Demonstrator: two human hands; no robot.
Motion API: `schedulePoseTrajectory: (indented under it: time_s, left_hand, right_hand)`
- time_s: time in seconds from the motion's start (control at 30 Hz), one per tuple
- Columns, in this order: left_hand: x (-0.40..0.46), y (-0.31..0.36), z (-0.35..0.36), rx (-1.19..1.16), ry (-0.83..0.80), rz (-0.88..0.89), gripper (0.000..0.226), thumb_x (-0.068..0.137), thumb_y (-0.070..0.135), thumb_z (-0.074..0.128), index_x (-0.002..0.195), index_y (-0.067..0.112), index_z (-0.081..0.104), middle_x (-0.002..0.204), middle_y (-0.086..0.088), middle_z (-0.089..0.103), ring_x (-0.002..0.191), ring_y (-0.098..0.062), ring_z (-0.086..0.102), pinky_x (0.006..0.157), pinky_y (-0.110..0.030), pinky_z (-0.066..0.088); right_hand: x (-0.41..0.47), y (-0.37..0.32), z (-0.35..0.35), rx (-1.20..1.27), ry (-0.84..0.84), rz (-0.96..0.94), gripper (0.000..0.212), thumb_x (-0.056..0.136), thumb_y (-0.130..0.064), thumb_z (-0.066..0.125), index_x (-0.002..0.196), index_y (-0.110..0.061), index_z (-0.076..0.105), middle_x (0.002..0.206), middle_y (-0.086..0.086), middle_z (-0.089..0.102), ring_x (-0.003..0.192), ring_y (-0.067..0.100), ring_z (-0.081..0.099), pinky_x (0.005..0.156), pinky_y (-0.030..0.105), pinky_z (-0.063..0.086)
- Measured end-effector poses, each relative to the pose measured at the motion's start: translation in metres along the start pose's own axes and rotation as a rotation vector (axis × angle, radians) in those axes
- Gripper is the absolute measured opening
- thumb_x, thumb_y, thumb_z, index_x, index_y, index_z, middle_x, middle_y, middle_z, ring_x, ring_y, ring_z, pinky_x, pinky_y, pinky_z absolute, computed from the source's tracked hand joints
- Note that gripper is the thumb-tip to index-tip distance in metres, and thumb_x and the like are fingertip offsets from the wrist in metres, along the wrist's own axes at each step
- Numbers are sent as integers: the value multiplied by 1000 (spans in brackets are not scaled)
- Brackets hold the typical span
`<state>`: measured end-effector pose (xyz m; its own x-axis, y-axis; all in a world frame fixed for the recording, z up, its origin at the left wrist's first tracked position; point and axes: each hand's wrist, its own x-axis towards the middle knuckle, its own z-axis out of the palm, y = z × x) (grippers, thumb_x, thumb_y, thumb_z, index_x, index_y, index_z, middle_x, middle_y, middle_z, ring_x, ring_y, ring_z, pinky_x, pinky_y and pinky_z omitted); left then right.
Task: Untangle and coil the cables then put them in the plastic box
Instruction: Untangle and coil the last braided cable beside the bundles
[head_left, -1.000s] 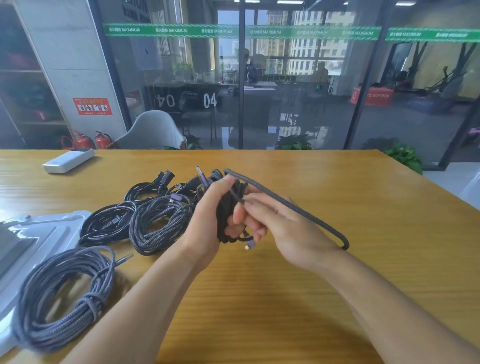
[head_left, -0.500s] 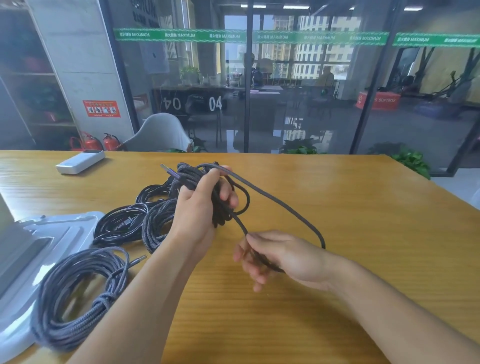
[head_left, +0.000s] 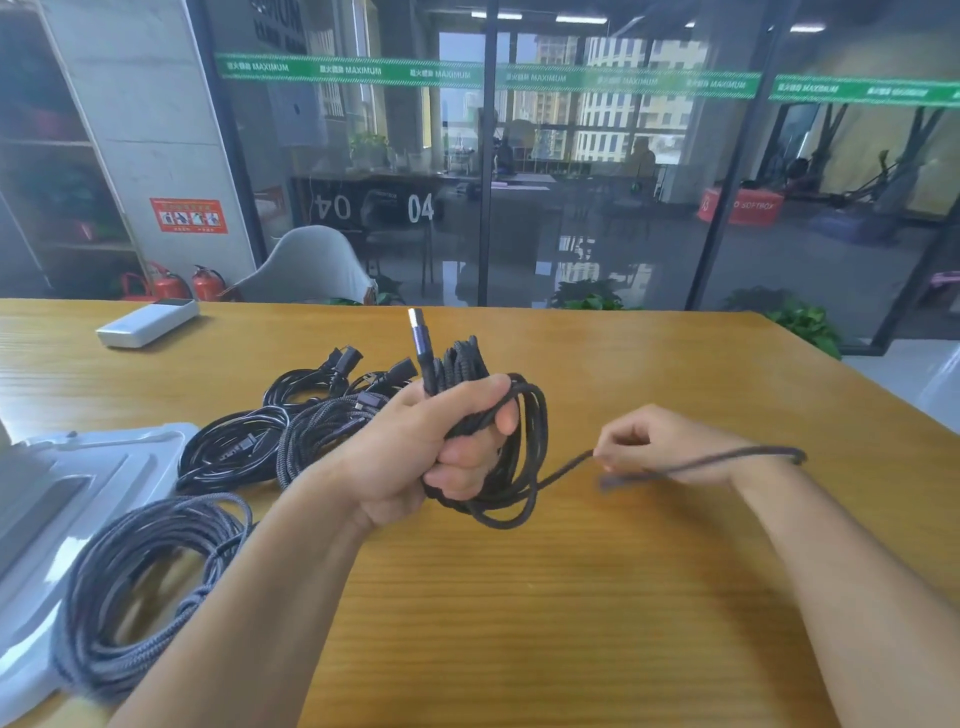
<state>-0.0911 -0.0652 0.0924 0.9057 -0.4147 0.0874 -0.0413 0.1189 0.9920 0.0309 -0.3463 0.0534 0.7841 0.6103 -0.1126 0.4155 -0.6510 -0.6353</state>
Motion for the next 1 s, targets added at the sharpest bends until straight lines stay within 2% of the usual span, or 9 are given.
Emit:
schedulePoseTrajectory:
  time_s: [0.17,0.3,0.4,0.5,0.6,0.7,0.77,0.87,1.0]
  left_hand:
    - [10,-8,18,229,-115,-141,31,105,32,54,81,12,59,54,-1,30,43,-12,22,44,-23,21]
    - [19,-21,30,410,-77,-184,30,109,27,51,85,9,56,55,-1,33,48,-16,26,46,-24,25]
    - [25,-29,35,346,71,-165,29,107,29,52,85,10,55,58,-1,36,49,-16,27,47,-25,26]
    - [28,-25,35,25,216,-82,35,106,39,48,83,13,54,56,4,40,46,-11,27,43,-23,18]
    - [26,-22,27,37,364,19,55,101,60,49,66,18,49,57,-1,32,49,-16,24,48,-29,17]
    - [25,-23,19,88,560,71,49,102,38,59,68,3,54,53,-3,28,54,-20,22,52,-33,19]
    - [26,-23,14,104,652,98,38,99,21,58,72,-4,52,52,-5,29,54,-20,22,53,-34,20]
    - [26,-20,7,113,740,139,36,97,18,57,63,5,53,57,-11,47,46,-23,37,54,-35,29]
    - [23,-17,-2,12,802,231,32,104,21,55,74,12,58,64,-6,58,55,-23,56,58,-33,42]
  right_hand:
    - [6,-18,1,-154,551,82,59,85,-72,65,65,-17,61,49,-9,46,46,9,36,54,30,32]
    - [0,-67,21,187,815,-141,56,93,-46,74,56,-14,47,46,-12,35,46,7,31,48,20,26]
    - [-11,-92,35,443,709,-234,49,103,-36,63,66,-6,55,53,-14,35,49,4,32,53,17,29]
    - [-20,-103,44,666,465,-259,39,111,-30,46,84,-11,68,63,-7,36,54,8,31,54,23,26]
    - [-22,-110,61,531,357,-323,38,114,-22,39,91,-7,65,64,-2,42,58,14,38,57,31,33]
    - [-21,-114,77,364,256,-336,36,114,-23,37,95,-1,59,67,0,51,62,16,46,63,41,42]
    - [-19,-113,82,347,199,-322,32,114,-22,36,102,-1,57,72,0,55,64,15,49,66,39,45]
    - [-19,-113,82,358,118,-283,31,115,-27,34,110,-11,60,77,-2,59,64,15,52,66,34,47]
    - [-16,-100,75,340,-42,-218,32,115,-27,33,114,-14,63,73,-2,53,59,14,43,59,30,39]
